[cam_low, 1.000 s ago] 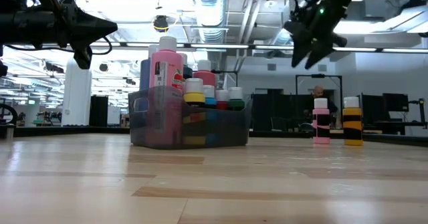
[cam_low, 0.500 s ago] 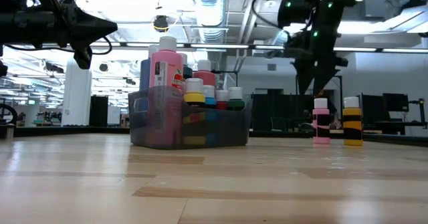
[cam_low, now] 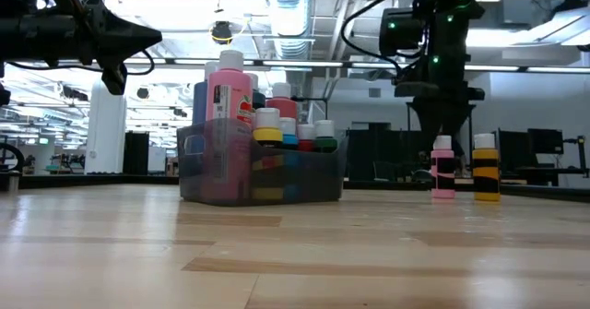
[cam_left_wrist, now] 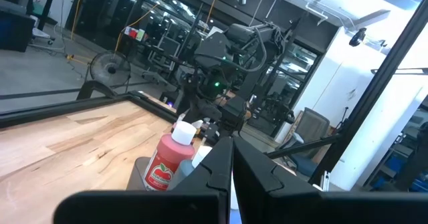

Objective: Pick & Place Paint Supplies
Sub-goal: Put the small pink paint bottle into the black bin

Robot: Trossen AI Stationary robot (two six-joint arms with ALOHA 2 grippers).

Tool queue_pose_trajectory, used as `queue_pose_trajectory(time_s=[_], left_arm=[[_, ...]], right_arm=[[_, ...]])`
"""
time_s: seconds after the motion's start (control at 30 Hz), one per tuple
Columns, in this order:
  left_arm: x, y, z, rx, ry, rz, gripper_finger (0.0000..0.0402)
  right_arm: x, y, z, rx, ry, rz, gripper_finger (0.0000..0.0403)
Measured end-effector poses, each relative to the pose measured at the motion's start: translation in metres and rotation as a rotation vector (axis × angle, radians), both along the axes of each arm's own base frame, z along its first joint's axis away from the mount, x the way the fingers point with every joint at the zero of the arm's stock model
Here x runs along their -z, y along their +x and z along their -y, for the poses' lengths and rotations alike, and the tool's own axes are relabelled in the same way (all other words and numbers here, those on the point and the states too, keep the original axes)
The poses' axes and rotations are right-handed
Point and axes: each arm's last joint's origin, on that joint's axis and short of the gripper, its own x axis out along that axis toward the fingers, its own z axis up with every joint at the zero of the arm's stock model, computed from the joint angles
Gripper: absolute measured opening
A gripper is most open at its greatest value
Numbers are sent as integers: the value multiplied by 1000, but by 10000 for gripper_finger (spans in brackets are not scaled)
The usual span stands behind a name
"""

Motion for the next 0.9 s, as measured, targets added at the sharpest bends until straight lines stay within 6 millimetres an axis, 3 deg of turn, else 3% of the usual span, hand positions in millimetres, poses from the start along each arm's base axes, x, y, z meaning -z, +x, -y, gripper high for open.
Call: queue_pose_trajectory(time_s=[0.4, 0.83, 0.9], left_arm=[[0, 0, 0, 0, 0, 3, 3], [-2, 0, 0, 0, 2, 18, 3], [-2, 0, 0, 0, 2, 17, 3]], right_arm=[[9, -3, -3, 3, 57, 1, 232], [8, -2, -2, 1, 48, 17, 113], [8, -2, -2, 0, 48, 17, 110]])
